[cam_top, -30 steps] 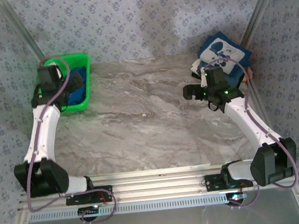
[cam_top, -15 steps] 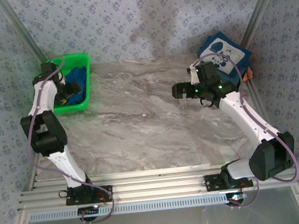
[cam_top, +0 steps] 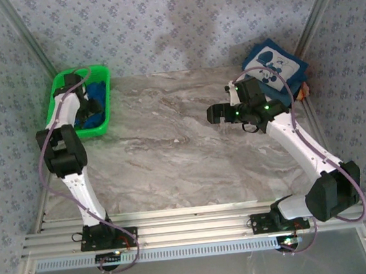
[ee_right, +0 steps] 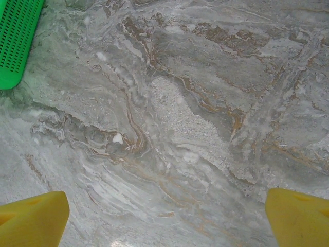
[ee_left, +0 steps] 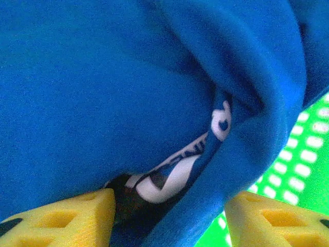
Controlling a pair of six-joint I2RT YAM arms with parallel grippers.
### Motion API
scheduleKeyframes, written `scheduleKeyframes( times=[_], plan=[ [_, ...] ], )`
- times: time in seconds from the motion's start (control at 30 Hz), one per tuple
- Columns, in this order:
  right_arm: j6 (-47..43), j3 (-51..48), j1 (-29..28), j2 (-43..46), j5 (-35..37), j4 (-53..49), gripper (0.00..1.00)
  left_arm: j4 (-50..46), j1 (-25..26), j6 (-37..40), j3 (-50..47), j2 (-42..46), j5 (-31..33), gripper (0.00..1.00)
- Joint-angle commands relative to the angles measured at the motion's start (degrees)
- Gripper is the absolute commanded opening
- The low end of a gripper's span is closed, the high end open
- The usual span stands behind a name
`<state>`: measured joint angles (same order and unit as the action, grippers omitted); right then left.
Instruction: Fold and stack the t-shirts
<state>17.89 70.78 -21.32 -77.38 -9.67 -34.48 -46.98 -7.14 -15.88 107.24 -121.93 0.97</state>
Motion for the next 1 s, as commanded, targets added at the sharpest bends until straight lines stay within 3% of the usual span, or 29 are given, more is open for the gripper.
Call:
scheduleKeyframes(
  times=[0.0,0.07,0.13,0.17,0.57,0.67,0.8,0.87,0.97],
  plan=[
    [1.19,1.66,-0.65,-0.40,0.69,-1.12,1.00,-1.26,-0.05,0.70,3.94,-0.97,4.19,0.43],
    [1.27,1.39,-0.74,-0.31,0.86,-1.03,1.00,-1.89,-0.22,1.51,5.20,-1.37,2.82,0.23],
    [1.02,1.06,-0.90,-0.22,1.22,-1.02,1.00,-2.66,-0.97,2.18,7.27,-1.13,-2.64,0.03],
    [0.81,1.11,-0.87,-0.18,1.56,-1.11,1.00,-2.93,-1.09,2.00,7.92,-0.59,-3.51,0.00],
    [1.25,-0.29,-0.72,-1.31,1.22,2.07,1.00,-5.58,-1.57,-1.13,22.71,11.49,-15.22,0.00],
    [1.20,-0.22,-0.50,-2.55,0.56,3.37,1.00,-7.67,0.14,-3.62,33.91,10.78,-20.13,0.00],
    [1.35,1.00,-0.25,-4.86,-0.96,4.70,1.00,-10.75,2.14,-7.28,55.67,5.71,-24.46,0.00],
    [1.22,1.55,-0.29,-5.72,-1.55,4.94,1.00,-6.81,2.14,-11.96,60.32,5.27,-27.58,0.00],
    [0.94,1.99,-0.04,-6.45,-2.18,5.15,1.00,5.51,2.70,-21.29,58.46,7.67,-32.49,0.00]
  ],
)
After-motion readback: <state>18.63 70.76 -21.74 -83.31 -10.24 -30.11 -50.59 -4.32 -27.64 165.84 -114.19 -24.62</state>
